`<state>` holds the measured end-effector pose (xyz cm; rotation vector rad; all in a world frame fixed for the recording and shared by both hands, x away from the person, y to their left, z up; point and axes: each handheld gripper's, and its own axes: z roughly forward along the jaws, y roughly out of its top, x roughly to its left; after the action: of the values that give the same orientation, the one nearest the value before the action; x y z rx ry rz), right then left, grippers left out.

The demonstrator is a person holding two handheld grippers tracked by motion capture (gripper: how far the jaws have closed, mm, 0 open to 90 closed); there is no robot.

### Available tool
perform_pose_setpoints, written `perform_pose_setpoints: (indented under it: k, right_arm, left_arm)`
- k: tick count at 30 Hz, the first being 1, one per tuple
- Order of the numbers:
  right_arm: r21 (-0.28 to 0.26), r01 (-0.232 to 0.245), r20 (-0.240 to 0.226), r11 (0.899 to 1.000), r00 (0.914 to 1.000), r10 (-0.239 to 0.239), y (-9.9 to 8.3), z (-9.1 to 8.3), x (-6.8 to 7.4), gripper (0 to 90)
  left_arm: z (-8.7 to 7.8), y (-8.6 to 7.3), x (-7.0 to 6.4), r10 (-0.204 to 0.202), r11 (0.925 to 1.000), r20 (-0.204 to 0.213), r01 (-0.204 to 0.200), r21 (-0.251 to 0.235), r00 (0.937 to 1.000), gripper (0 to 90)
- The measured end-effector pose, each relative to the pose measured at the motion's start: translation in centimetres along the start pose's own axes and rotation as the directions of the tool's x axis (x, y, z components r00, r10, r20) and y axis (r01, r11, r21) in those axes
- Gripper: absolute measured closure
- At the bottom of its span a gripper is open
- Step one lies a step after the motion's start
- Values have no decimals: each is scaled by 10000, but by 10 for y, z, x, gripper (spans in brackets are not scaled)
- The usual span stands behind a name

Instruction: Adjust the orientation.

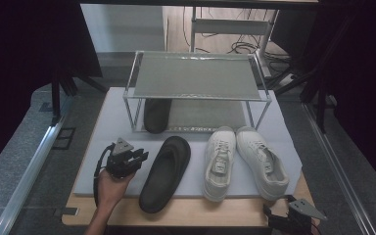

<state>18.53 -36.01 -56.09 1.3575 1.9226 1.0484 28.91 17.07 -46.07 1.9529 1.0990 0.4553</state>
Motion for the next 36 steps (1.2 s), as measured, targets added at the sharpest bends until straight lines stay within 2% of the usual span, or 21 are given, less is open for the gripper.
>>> perform_pose_setpoints:
  k: [3,7,14,28,31,36]
  right_arm:
    - [0,1,2,10000,10000,-1,0,0,0,0]
    - [0,1,0,10000,10000,-1,0,0,0,0]
    - [-2,-4,8,10000,10000,4,0,0,0,0]
    - [-6,-2,4,10000,10000,2,0,0,0,0]
    - [0,3,0,10000,10000,-3,0,0,0,0]
    - [1,3,-3,10000,10000,-3,0,0,0,0]
  left_arm:
    - [-4,-5,-6,92,10000,104,-91,-37,9999,671]
    - [-9,-13,-14,86,10000,235,-85,-34,9997,659]
    - [0,-22,-22,150,9994,370,-161,297,9992,626]
    - [33,-19,-22,-184,9960,490,140,886,9986,660]
    - [36,-17,-23,-176,9951,391,137,978,9991,670]
    - [41,-14,-18,-462,9925,462,406,1156,9979,706]
